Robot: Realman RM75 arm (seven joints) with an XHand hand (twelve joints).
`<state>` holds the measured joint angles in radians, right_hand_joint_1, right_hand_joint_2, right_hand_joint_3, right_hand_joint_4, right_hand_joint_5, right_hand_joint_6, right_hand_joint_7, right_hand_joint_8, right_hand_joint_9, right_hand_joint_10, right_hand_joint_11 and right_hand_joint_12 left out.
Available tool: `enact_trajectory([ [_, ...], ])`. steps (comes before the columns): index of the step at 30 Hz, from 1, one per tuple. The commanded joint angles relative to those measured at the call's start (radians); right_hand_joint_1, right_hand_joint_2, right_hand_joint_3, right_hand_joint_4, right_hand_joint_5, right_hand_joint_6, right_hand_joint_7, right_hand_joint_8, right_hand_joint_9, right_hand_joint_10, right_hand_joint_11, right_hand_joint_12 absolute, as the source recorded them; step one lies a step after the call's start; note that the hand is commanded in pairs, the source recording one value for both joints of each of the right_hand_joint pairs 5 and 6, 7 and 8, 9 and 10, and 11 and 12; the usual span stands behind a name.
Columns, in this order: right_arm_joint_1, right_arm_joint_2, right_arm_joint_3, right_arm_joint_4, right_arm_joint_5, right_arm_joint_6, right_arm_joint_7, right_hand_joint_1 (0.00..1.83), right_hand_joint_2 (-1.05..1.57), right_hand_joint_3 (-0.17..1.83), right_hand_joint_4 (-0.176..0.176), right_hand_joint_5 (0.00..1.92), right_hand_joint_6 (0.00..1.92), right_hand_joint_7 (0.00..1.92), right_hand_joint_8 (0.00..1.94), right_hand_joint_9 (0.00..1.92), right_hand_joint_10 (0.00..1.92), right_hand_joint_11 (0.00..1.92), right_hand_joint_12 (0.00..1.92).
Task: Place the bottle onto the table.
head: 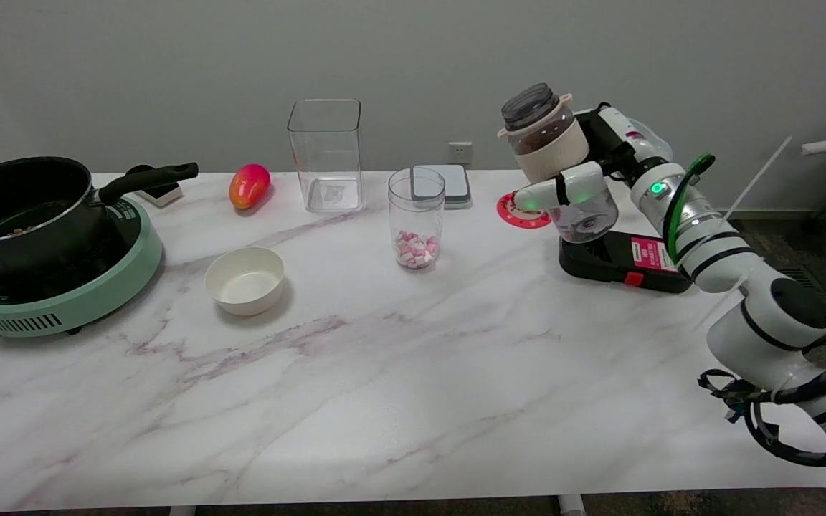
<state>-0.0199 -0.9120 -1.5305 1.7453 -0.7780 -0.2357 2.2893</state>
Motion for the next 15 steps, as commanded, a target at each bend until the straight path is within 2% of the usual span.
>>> enact_trajectory([
  [1, -0.014, -0.171, 0.21, -0.415, 0.821, 0.812, -0.24, 1.17, 1.57, 0.26, 0.0, 1.91, 1.91, 1.79, 1.79, 1.66, 1.66, 1.38, 1.38],
  [6, -0.014, -0.177, 0.081, -0.53, 1.064, 0.945, -0.383, 1.18, 1.57, 0.26, 0.0, 1.91, 1.91, 1.79, 1.79, 1.66, 1.66, 1.38, 1.38],
  [10, -0.014, -0.177, 0.007, -0.609, 1.154, 1.066, -0.395, 1.18, 1.57, 0.26, 0.0, 1.89, 1.89, 1.78, 1.78, 1.65, 1.65, 1.37, 1.37],
  [15, -0.014, -0.178, -0.08, -0.668, 1.233, 1.138, -0.415, 1.18, 1.57, 0.27, 0.0, 1.87, 1.87, 1.77, 1.77, 1.64, 1.64, 1.36, 1.36],
])
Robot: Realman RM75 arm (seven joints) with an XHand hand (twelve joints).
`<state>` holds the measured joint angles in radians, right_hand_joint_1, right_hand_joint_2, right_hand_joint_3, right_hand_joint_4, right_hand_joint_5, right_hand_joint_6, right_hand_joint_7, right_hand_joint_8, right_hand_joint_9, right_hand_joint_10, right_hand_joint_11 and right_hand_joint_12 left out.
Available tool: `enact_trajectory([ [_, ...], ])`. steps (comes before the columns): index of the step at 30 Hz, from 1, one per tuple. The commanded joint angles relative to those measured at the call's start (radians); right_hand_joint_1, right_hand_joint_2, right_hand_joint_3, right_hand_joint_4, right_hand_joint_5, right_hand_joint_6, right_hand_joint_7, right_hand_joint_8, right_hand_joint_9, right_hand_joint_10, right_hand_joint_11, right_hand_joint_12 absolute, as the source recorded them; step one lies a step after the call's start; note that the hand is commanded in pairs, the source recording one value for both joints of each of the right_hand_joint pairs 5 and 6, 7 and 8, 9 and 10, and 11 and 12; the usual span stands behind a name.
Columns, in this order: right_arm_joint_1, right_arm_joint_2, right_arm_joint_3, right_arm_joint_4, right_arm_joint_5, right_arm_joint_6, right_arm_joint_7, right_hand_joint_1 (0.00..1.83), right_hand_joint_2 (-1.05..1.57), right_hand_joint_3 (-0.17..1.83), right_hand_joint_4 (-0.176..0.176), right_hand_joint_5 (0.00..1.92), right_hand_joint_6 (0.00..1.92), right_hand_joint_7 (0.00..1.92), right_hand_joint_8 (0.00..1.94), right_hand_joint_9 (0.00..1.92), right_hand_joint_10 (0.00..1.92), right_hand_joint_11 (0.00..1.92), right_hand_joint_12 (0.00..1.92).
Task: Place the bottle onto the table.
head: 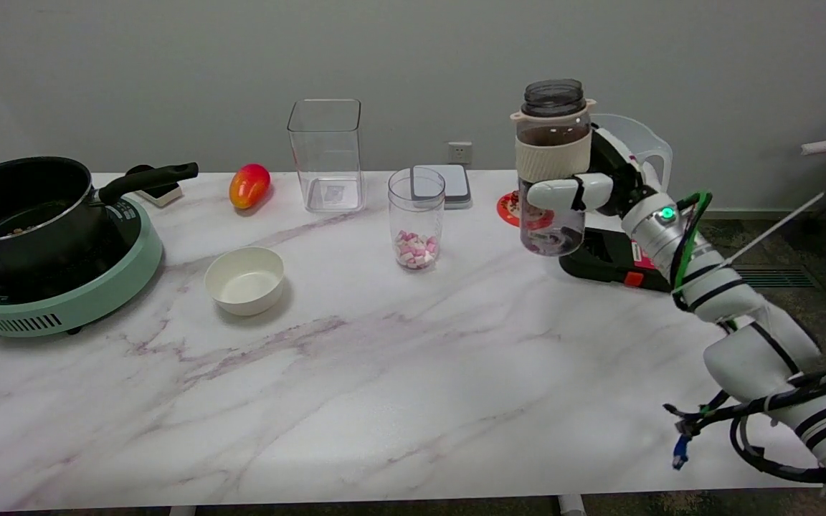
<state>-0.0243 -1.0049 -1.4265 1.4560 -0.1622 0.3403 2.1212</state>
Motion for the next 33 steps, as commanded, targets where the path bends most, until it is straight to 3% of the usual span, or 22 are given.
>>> enact_trajectory([
  [1, -0.011, -0.085, -0.188, -0.38, 0.621, 0.565, -0.255, 1.18, 1.57, 0.27, 0.0, 1.87, 1.87, 1.77, 1.77, 1.65, 1.65, 1.36, 1.36],
  [7, -0.015, -0.085, -0.226, -0.355, 0.624, 0.567, -0.366, 1.19, 1.57, 0.25, 0.0, 1.87, 1.87, 1.78, 1.78, 1.67, 1.67, 1.39, 1.39],
  [20, -0.014, -0.133, -0.429, -0.386, 0.846, 0.691, -0.985, 1.21, 1.57, 0.23, 0.0, 1.87, 1.87, 1.8, 1.8, 1.71, 1.71, 1.44, 1.44],
  [33, -0.007, -0.294, -0.499, -0.547, 0.84, 0.905, -1.182, 1.21, 1.57, 0.23, 0.0, 1.83, 1.83, 1.79, 1.79, 1.72, 1.72, 1.46, 1.46],
])
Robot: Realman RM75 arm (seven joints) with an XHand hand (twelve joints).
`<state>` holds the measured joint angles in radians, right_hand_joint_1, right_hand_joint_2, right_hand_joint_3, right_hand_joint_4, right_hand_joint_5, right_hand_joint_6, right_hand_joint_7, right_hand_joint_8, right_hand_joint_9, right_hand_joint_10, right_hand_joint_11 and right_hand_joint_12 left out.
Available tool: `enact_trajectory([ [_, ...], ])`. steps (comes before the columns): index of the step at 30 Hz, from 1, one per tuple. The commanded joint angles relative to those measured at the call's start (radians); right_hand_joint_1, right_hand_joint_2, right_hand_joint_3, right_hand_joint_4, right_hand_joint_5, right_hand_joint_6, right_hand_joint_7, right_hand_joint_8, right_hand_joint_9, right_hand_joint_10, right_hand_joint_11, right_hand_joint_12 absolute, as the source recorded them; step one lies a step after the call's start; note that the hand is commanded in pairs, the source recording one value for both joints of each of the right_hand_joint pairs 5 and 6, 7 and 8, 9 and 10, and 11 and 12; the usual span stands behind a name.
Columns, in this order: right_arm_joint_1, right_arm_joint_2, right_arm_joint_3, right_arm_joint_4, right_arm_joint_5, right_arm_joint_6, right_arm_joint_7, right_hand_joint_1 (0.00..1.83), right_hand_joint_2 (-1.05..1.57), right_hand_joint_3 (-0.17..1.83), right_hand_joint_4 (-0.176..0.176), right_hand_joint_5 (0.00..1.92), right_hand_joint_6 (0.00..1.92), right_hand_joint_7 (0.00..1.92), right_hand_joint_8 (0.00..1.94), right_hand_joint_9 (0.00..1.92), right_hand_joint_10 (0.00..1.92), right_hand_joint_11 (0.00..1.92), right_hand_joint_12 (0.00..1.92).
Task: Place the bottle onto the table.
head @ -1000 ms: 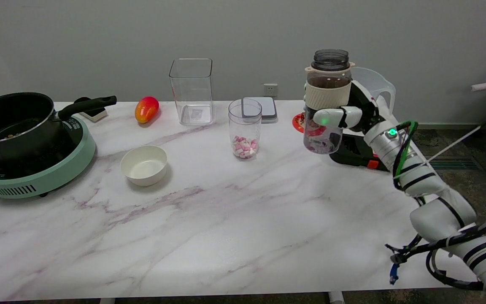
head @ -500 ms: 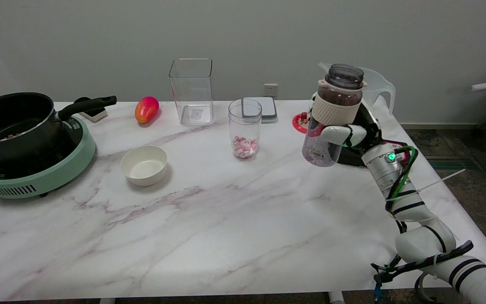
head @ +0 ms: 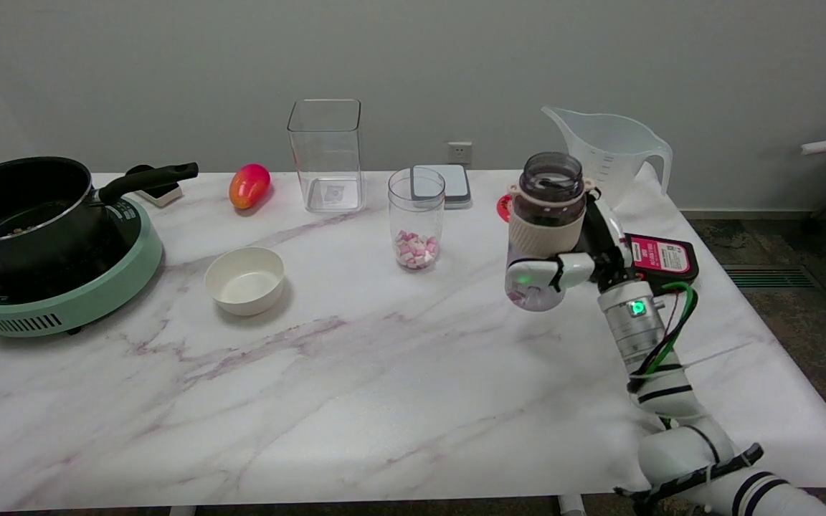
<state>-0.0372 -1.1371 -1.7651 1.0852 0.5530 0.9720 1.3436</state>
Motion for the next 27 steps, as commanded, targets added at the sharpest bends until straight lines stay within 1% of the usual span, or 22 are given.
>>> enact_trajectory([
  [1, 0.006, -0.162, -0.167, -0.183, 0.125, 0.281, -0.4, 1.21, 1.57, 0.23, 0.0, 1.83, 1.83, 1.79, 1.79, 1.72, 1.72, 1.46, 1.46],
  [13, 0.026, -0.158, -0.185, -0.196, 0.133, 0.296, -0.332, 1.19, 1.57, 0.24, 0.0, 1.81, 1.81, 1.76, 1.76, 1.71, 1.71, 1.45, 1.45],
  [18, 0.042, -0.135, -0.188, -0.183, 0.124, 0.256, -0.305, 1.19, 1.57, 0.24, 0.0, 1.81, 1.81, 1.77, 1.77, 1.71, 1.71, 1.45, 1.45],
  [27, 0.049, -0.132, -0.186, -0.185, 0.135, 0.203, -0.254, 1.18, 1.57, 0.24, 0.0, 1.83, 1.83, 1.76, 1.76, 1.69, 1.69, 1.43, 1.43],
])
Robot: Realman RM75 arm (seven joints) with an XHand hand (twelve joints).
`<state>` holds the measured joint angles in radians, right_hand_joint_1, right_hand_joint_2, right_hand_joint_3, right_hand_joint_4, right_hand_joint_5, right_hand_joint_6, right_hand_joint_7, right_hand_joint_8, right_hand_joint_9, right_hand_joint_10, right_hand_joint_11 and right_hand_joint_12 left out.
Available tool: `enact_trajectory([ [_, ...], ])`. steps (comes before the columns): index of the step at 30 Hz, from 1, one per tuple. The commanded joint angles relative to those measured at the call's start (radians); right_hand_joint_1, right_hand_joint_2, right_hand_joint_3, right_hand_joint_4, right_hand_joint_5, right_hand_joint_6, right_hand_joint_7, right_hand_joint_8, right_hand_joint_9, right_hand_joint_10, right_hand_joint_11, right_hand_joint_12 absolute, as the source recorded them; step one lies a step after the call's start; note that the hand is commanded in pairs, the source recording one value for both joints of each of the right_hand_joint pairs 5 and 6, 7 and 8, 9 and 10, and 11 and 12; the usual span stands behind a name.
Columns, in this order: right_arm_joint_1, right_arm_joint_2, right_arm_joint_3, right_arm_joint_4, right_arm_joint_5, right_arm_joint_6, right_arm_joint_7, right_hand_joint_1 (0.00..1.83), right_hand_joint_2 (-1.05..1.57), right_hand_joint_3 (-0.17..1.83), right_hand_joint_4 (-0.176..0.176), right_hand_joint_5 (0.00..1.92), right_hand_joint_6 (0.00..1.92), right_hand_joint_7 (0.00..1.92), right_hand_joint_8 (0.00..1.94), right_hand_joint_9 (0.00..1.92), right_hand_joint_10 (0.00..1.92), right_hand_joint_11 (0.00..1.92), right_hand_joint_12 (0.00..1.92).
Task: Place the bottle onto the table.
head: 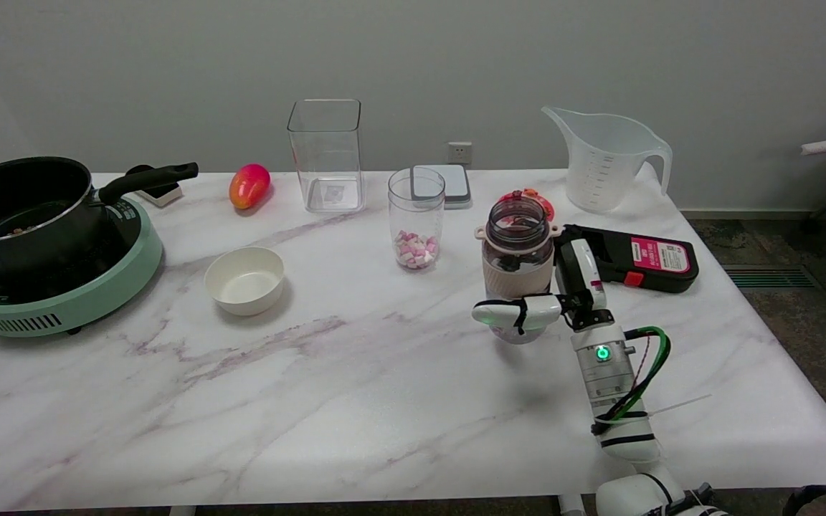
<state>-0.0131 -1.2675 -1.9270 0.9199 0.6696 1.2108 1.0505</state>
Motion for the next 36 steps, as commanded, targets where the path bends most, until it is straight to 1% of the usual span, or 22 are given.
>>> enact_trajectory([
  [1, 0.026, -0.001, -0.025, -0.023, 0.02, -0.036, 0.042, 1.17, 1.57, 0.24, 0.0, 1.83, 1.83, 1.75, 1.75, 1.68, 1.68, 1.43, 1.43],
  [11, 0.048, -0.004, -0.029, -0.047, 0.009, -0.084, 0.086, 1.16, 1.57, 0.24, 0.0, 1.83, 1.83, 1.75, 1.75, 1.67, 1.67, 1.42, 1.42],
  [18, 0.073, -0.003, -0.037, -0.063, 0.009, -0.127, 0.088, 1.16, 1.57, 0.24, 0.0, 1.84, 1.84, 1.75, 1.75, 1.66, 1.66, 1.42, 1.42],
  [28, 0.119, -0.014, -0.068, -0.116, -0.002, -0.137, 0.11, 1.16, 1.57, 0.25, 0.0, 1.84, 1.84, 1.74, 1.74, 1.66, 1.66, 1.42, 1.42],
  [36, 0.123, -0.029, -0.073, -0.129, -0.019, -0.142, 0.11, 1.15, 1.57, 0.25, 0.0, 1.83, 1.83, 1.74, 1.74, 1.66, 1.66, 1.42, 1.42],
])
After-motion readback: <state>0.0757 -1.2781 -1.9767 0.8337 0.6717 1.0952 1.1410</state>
